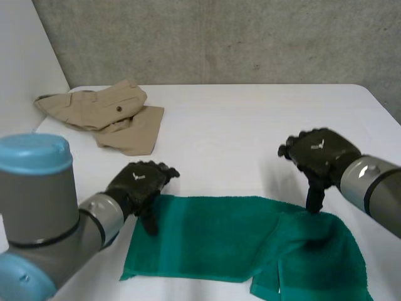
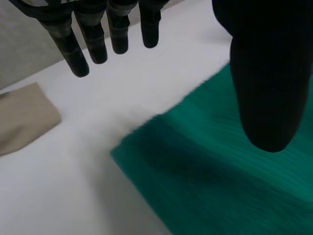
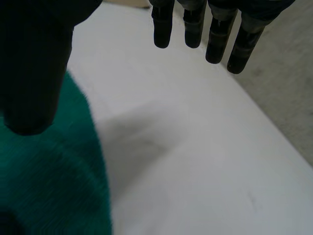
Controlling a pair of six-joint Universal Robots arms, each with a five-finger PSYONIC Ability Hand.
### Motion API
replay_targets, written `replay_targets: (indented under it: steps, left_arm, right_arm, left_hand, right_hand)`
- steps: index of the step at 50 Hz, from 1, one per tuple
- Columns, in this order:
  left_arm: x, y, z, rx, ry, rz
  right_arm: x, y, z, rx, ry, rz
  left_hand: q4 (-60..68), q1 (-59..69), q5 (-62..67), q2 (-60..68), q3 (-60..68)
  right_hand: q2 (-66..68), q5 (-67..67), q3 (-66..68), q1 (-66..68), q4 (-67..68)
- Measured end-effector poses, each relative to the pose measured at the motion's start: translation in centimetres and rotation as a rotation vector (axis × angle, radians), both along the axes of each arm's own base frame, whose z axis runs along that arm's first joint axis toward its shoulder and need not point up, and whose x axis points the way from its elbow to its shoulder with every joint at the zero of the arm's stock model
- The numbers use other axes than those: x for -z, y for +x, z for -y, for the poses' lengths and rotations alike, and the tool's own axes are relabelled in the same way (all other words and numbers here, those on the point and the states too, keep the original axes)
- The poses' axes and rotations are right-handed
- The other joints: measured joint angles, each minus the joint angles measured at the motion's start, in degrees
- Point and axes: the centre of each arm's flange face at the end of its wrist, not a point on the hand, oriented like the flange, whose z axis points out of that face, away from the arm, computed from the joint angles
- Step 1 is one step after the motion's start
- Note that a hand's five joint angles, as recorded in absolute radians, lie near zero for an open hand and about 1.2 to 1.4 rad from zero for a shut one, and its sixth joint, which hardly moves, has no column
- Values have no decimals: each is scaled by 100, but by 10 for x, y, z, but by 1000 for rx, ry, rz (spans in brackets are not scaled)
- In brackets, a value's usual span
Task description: Fold the laundry.
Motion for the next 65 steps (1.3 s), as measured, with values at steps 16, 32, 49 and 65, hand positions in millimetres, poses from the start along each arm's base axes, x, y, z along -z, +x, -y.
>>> replay_targets:
  steps: [16,32,49,65]
  left_arm:
    - [24,4,-44,134,7,157]
    - [38,0,-27,108,-104,139]
    - [49,-7,-19,122,-107,158]
    - [-73,-18,19,32,-464,-49]
  right_arm:
    - [64,-2,-25,-117,52,-49]
    - [94,1,-27,-144,66,-32]
    - [91,2,-26,-139,60,-23]
    - [4,20,26,-107,-266,65]
  left_hand:
    - [282,340,179,187,212]
    - [1515,1581,1430,1411,1463]
    - [5514,5236,5274,5450,5456]
    - [5676,5236,5317,5570,5580]
  right_hand:
    - [50,38,91,22,13]
    - [5407,5239,5482,4304,5413]
    - [5407,5239,5482,4305,5416]
    - [5419,5239,5527,4375,5443]
